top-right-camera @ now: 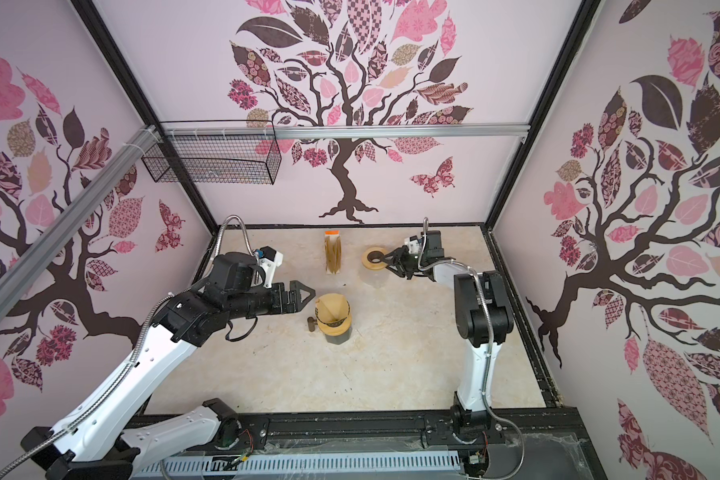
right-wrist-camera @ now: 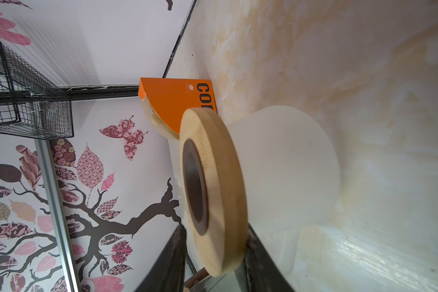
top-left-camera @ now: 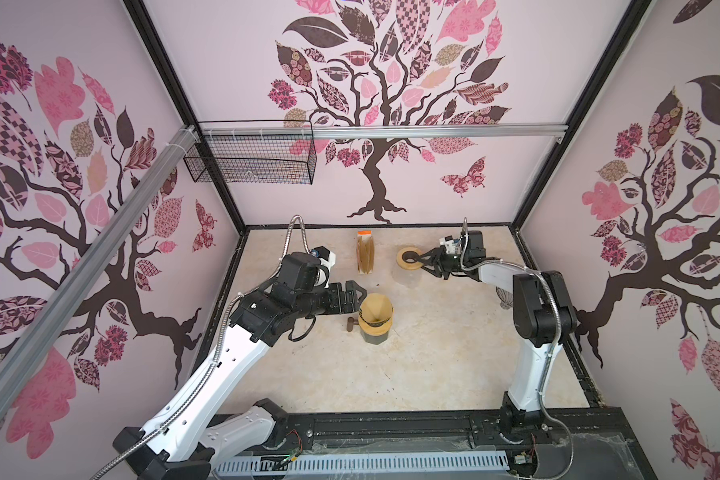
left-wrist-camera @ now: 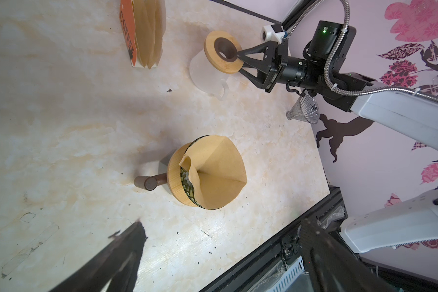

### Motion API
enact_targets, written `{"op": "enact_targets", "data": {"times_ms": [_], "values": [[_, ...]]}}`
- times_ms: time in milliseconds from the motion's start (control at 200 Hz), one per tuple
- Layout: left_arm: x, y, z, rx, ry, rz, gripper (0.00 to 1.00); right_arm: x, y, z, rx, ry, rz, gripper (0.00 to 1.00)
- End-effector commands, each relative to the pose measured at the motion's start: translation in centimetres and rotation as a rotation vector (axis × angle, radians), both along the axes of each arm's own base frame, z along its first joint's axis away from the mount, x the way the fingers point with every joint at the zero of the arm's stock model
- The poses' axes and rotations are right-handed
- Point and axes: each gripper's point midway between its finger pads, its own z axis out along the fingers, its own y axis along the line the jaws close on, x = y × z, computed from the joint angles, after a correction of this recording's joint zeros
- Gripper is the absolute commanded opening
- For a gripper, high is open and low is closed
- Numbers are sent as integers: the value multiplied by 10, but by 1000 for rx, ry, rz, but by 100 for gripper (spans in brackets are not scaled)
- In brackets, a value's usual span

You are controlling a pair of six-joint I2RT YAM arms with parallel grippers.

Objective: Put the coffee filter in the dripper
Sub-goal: 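Raise the right gripper and move it over the clear glass dripper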

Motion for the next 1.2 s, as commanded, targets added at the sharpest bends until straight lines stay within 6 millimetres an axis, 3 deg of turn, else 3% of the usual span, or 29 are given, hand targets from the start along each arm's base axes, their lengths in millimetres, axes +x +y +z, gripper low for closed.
{"op": "enact_targets", "data": {"times_ms": [0, 200, 315, 710, 875, 1120, 1195], "values": [[1, 1, -4, -7, -4, 8, 98, -11, -6, 6, -34, 12, -5, 38], [0, 1, -5, -11, -1, 9, 98, -16, -6, 5, -39, 22, 3, 39], [0, 2, -5, -12, 0, 13, 98, -17, -6, 15, -34, 7, 6, 41], [10, 1, 0, -44, 12, 77, 98, -26, -21, 77, -99, -60, -81, 49], [11, 0, -7, -68, 45, 99, 98, -39, -38, 102, -208, -104, -136, 66], [0, 26, -3, -24, 50, 115, 98, -55, -74, 135, -402, -156, -259, 93], [-10, 12, 1, -41, 14, 15, 98, -61, -90, 143, -488, -165, -298, 100]]}}
